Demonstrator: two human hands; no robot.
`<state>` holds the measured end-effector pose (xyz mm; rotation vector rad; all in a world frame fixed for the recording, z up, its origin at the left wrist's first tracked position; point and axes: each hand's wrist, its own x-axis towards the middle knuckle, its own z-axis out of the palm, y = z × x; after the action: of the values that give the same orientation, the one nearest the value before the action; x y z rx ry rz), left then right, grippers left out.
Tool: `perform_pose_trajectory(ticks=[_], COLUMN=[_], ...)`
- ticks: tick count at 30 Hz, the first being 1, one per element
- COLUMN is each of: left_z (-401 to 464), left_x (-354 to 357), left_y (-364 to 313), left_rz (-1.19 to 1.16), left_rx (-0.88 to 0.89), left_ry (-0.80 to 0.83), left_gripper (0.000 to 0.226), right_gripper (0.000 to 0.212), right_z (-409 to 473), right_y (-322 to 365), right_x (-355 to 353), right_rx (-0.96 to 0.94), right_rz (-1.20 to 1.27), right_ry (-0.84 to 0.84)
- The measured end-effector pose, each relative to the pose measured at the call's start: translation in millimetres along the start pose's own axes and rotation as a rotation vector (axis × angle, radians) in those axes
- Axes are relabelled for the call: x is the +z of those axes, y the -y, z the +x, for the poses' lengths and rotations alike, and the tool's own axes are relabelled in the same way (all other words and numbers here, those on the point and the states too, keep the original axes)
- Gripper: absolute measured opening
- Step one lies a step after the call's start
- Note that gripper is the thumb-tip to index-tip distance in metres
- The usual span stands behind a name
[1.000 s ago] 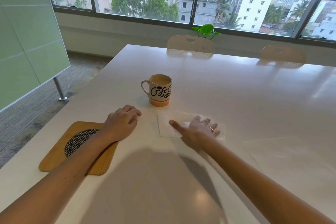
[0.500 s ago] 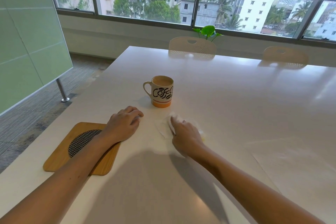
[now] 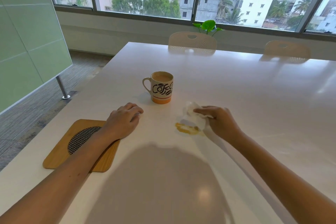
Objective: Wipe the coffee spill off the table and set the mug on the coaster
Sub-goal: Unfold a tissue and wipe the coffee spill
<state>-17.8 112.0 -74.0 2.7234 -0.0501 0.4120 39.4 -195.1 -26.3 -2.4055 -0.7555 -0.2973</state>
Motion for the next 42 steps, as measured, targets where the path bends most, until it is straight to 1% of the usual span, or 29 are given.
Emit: perform_pose_trajectory(ticks=[2, 5, 9, 11, 13, 16, 17, 19, 23, 27, 29, 32, 35, 37, 40, 42], left_z=[0, 0, 0, 0, 0, 0, 0, 0, 0, 0, -1, -1, -1, -1, -2, -2], left_x=[0, 0, 0, -1, -1, -1, -1, -1, -1, -1, -1, -2, -2, -2, -2, -2], left_y=[0, 0, -1, -1, -1, -1, -1, -1, -1, -1, 0, -1, -1, -1, 0, 1], left_rz=[0.006, -0.001, -0.002, 0.000, -0.003, -0.012, -0.012, -0.008, -0.002, -0.005, -0.007, -0.012, -0.016, -0.018, -0.014, -0.017], left_rx=[0.001, -0.003, -0.005, -0.008, -0.012, -0.011, -0.009, -0.009, -0.009, -0.001, 0.003, 0.003, 0.007, 0.007, 0.008, 0.007], left_ry=[-0.001, -0.009, -0.012, -0.006, -0.003, -0.002, -0.002, 0.000, -0.002, -0.009, -0.008, -0.007, -0.007, -0.013, -0.014, -0.012], left_gripper=[0.026, 0.026, 0.026, 0.026, 0.026, 0.026, 0.026, 0.026, 0.026, 0.025, 0.025, 0.026, 0.026, 0.026, 0.026, 0.026], right_gripper=[0.057, 0.059, 0.046, 0.046, 0.055, 0.074, 0.077, 0.077, 0.074, 0.072, 0.071, 0.067, 0.063, 0.063, 0.062, 0.060], right_z=[-3, -16, -27, -24, -20, -12, -9, -6, -7, -16, -22, -32, -29, -17, 11, 29], right_y=[-7, -9, 2, 10, 19, 31, 33, 35, 30, 18, 9, -8, -29, -39, -42, -33], right_x=[0, 16, 39, 46, 52, 58, 59, 61, 55, 41, 33, 21, 13, 13, 23, 35], right_rx=[0.085, 0.197, 0.175, 0.205, 0.241, 0.263, 0.247, 0.178, -0.059, -0.304, -0.365, -0.368, -0.294, -0.211, -0.091, -0.070], right_rz=[-0.006, -0.055, -0.067, -0.082, -0.096, -0.076, -0.075, -0.094, -0.121, -0.016, 0.017, 0.025, -0.013, -0.061, -0.139, -0.179], right_ry=[0.013, 0.135, 0.142, 0.166, 0.223, 0.285, 0.292, 0.303, 0.325, 0.410, 0.435, 0.387, 0.259, 0.200, 0.164, 0.192])
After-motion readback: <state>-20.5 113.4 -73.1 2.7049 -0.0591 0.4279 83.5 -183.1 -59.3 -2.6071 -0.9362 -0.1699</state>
